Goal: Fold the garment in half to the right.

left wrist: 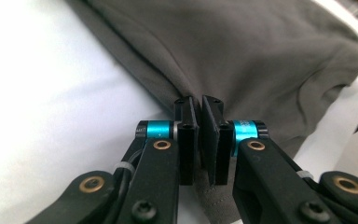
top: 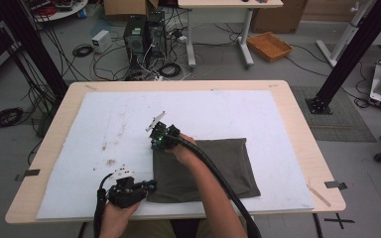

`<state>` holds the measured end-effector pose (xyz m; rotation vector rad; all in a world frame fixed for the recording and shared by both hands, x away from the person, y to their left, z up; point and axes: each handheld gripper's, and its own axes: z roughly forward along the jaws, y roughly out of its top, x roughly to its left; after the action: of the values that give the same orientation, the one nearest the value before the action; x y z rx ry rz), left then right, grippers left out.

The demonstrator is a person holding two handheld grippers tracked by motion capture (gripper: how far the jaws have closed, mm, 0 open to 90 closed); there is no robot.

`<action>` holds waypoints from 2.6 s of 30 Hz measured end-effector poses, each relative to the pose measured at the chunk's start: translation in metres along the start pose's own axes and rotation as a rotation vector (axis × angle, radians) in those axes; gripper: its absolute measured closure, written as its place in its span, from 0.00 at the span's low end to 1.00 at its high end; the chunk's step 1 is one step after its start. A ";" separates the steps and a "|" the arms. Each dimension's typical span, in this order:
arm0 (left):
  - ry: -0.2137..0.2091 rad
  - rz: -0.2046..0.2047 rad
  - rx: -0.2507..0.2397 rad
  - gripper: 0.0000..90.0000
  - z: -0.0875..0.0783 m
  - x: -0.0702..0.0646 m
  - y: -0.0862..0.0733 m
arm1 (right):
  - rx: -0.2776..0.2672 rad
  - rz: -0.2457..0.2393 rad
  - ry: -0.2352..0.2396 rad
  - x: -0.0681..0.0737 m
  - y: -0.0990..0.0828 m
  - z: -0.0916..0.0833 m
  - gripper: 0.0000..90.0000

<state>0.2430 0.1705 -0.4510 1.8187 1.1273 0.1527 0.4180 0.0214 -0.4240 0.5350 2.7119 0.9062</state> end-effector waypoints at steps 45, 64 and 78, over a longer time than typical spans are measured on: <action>-0.296 0.192 0.030 0.94 0.073 -0.116 0.101 | -0.355 0.213 -0.172 -0.054 -0.112 -0.156 0.99; -0.323 0.229 0.135 0.94 0.142 -0.155 0.108 | -0.325 0.303 -0.225 -0.081 -0.180 -0.171 0.99; -0.310 0.281 0.192 0.94 0.177 -0.176 0.108 | -0.306 0.363 -0.272 -0.090 -0.217 -0.181 1.00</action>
<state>0.3060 -0.0892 -0.4011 2.0824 0.6859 -0.0760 0.3821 -0.2728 -0.4067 1.0181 2.2164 1.2076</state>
